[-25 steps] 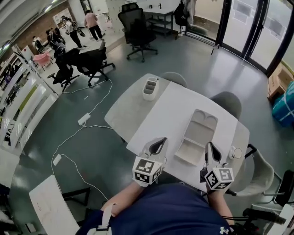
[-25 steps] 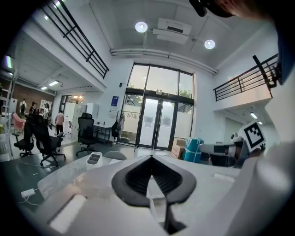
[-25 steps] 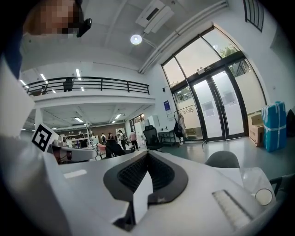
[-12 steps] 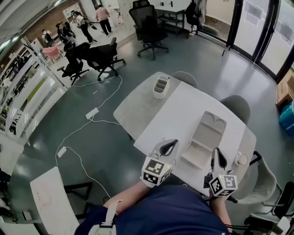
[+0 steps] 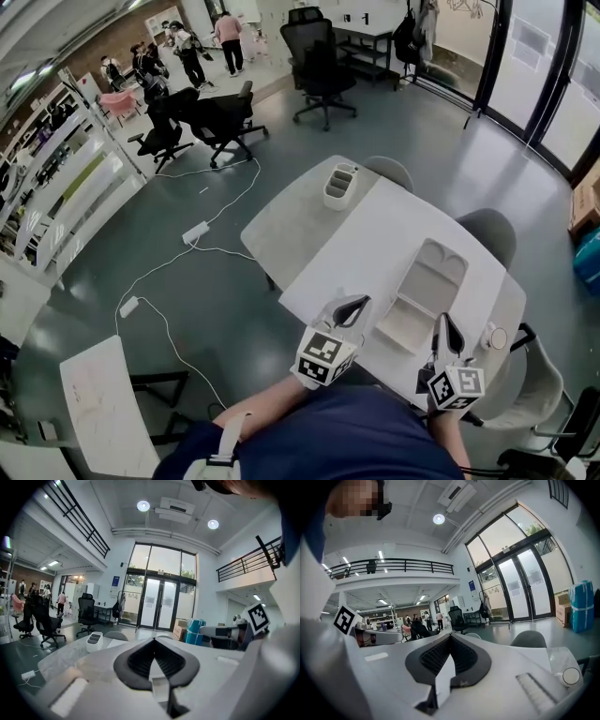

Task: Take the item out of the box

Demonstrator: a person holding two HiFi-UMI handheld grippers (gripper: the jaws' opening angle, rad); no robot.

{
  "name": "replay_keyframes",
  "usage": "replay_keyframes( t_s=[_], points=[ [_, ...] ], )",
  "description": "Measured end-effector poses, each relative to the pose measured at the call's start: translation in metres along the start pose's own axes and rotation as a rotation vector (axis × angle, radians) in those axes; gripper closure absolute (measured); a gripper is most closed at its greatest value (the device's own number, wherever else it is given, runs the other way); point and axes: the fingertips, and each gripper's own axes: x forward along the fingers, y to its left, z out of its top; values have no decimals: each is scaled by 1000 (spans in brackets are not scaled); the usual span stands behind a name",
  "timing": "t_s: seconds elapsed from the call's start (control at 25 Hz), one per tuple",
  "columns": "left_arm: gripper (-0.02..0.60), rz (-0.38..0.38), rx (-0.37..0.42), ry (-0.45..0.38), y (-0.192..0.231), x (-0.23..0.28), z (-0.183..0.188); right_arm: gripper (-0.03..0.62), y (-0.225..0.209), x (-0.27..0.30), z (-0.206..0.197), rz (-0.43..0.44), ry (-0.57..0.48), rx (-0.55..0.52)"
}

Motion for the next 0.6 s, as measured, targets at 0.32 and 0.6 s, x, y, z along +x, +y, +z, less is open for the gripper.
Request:
replay_keyframes(
  t_s=[0.32, 0.6],
  points=[
    [580, -1, 3, 18, 3, -3, -7, 593, 10, 4, -2, 27, 6, -1],
    [580, -34, 9, 34, -3, 3, -14, 592, 4, -1, -10, 2, 12, 10]
  ],
)
